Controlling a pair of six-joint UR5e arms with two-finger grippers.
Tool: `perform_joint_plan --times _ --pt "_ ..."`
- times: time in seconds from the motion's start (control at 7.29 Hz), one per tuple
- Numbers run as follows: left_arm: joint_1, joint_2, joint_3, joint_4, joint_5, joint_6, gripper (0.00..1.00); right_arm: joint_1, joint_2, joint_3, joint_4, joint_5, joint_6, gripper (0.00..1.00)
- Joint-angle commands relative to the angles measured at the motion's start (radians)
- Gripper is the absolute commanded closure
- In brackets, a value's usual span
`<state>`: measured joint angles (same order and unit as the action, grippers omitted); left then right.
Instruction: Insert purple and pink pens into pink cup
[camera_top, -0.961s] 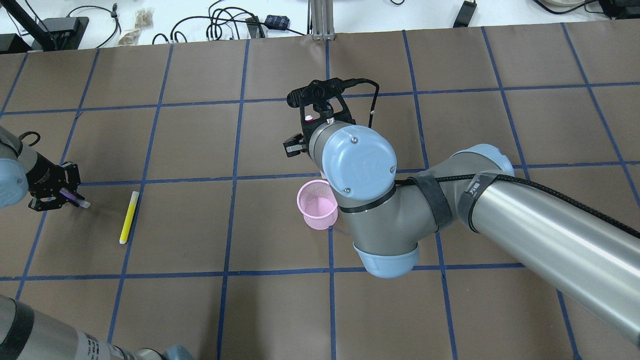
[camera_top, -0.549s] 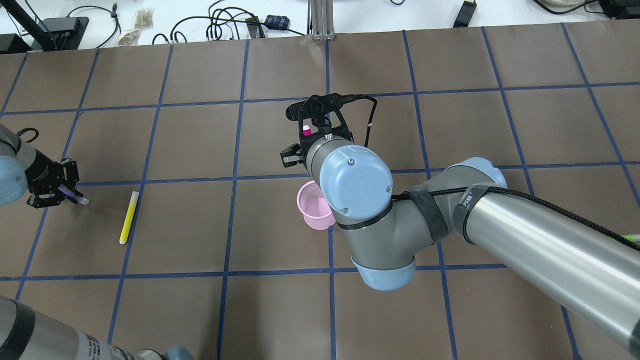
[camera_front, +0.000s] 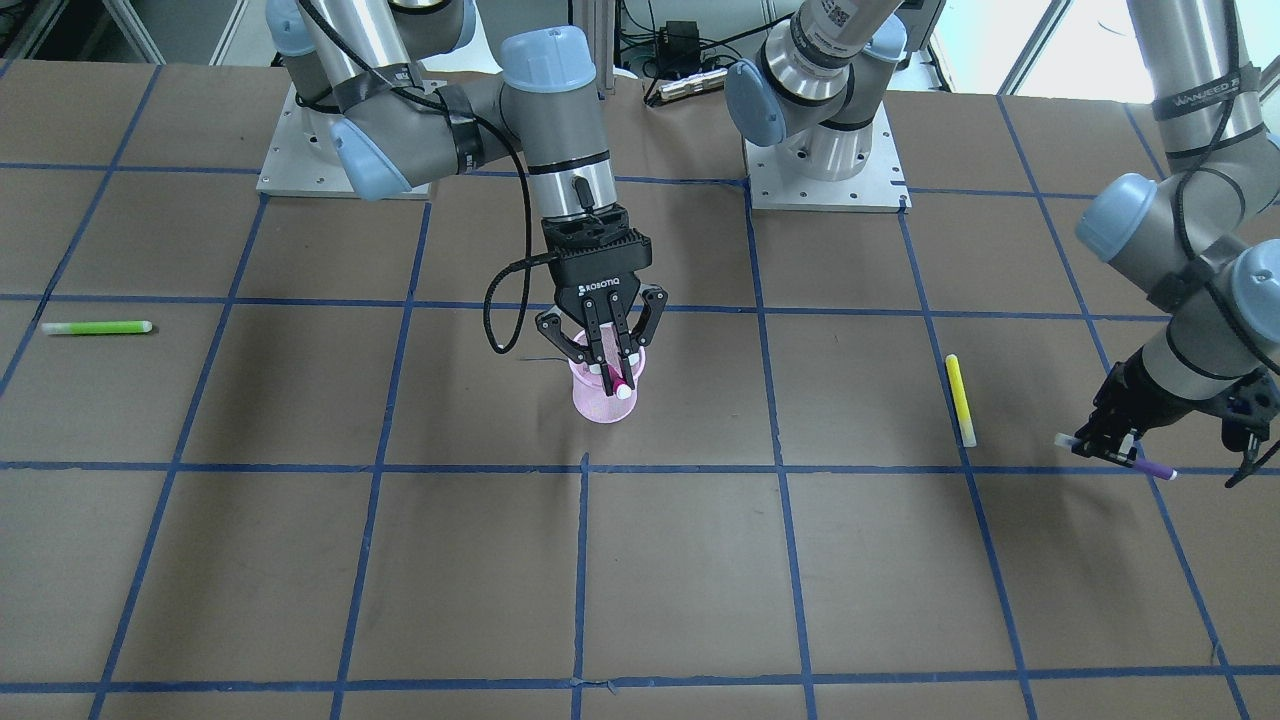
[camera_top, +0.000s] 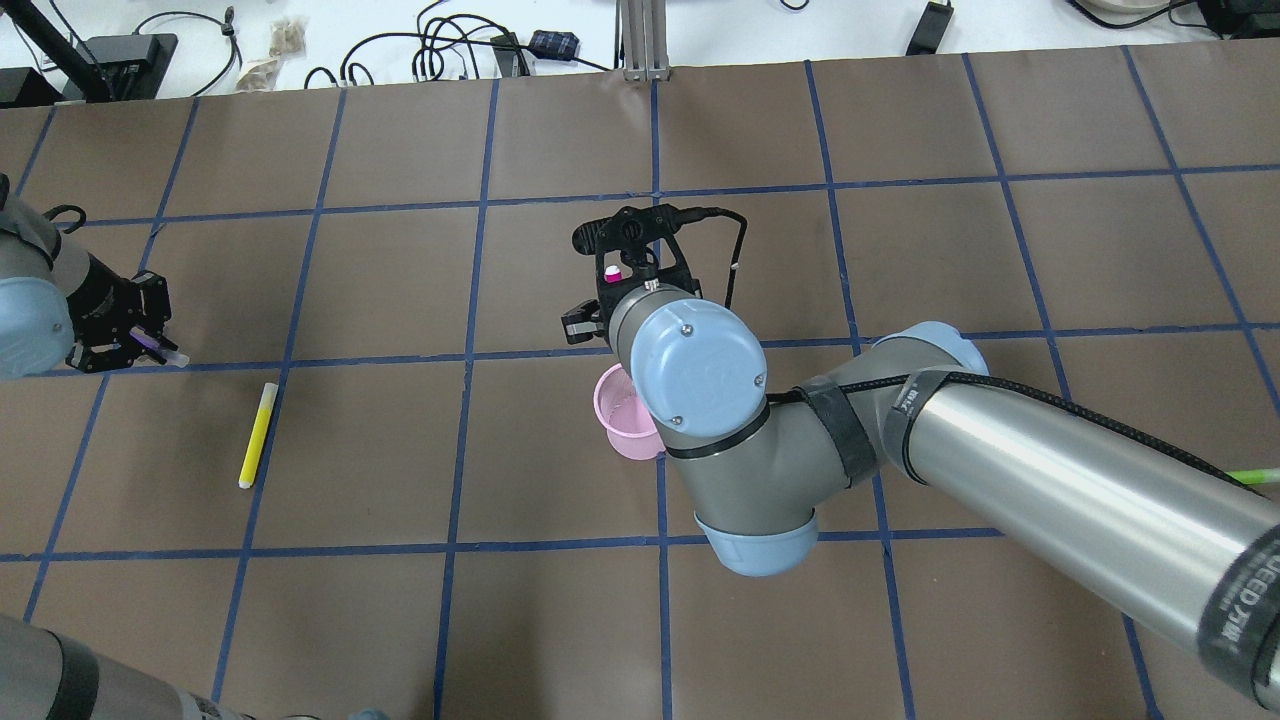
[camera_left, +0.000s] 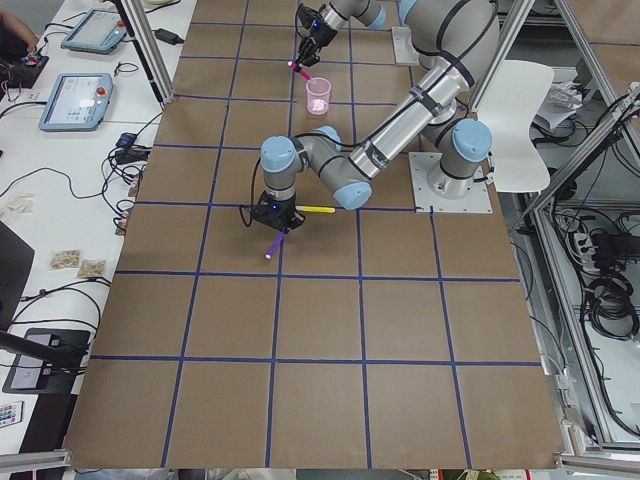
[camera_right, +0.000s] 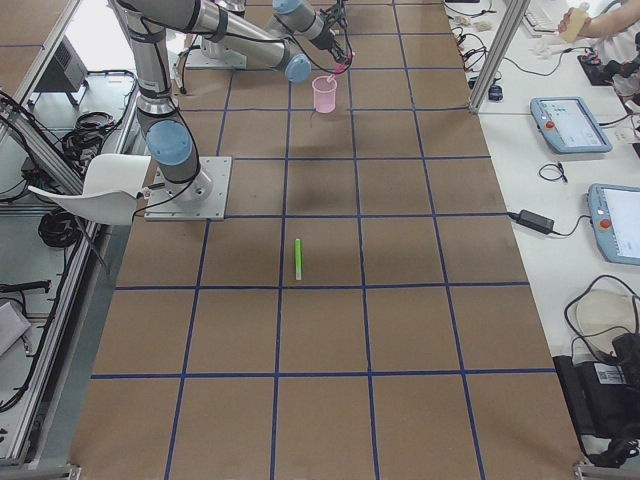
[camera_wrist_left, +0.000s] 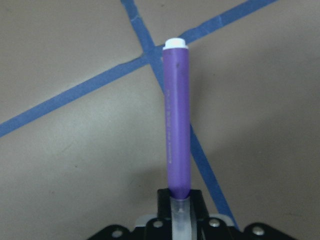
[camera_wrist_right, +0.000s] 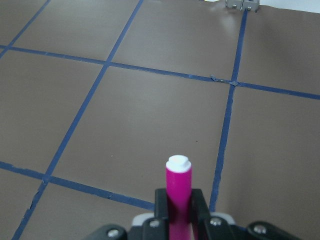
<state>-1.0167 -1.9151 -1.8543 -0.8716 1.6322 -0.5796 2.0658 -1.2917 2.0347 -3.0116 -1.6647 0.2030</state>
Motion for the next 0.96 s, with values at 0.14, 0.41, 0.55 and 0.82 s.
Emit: perform_joint_plan --times 0.14,0.41,0.55,0.82 --pt "-0.167 0.070 0.001 -0.013 0.008 -0.193 1.00 0.005 0.026 0.004 0.000 -0.001 0.006 1.00" --pt "-0.297 0.103 0.001 -0.017 0.064 -0.325 1.00 0.027 0.029 0.037 -0.003 -0.021 0.007 0.55" --pt "-0.362 0.110 0.001 -0.006 0.105 -0.365 1.00 0.027 0.028 0.053 -0.010 -0.029 0.007 0.19" --pt "-0.477 0.117 0.003 -0.004 0.164 -0.524 1.00 0.024 0.016 0.044 -0.001 -0.029 0.036 0.00"
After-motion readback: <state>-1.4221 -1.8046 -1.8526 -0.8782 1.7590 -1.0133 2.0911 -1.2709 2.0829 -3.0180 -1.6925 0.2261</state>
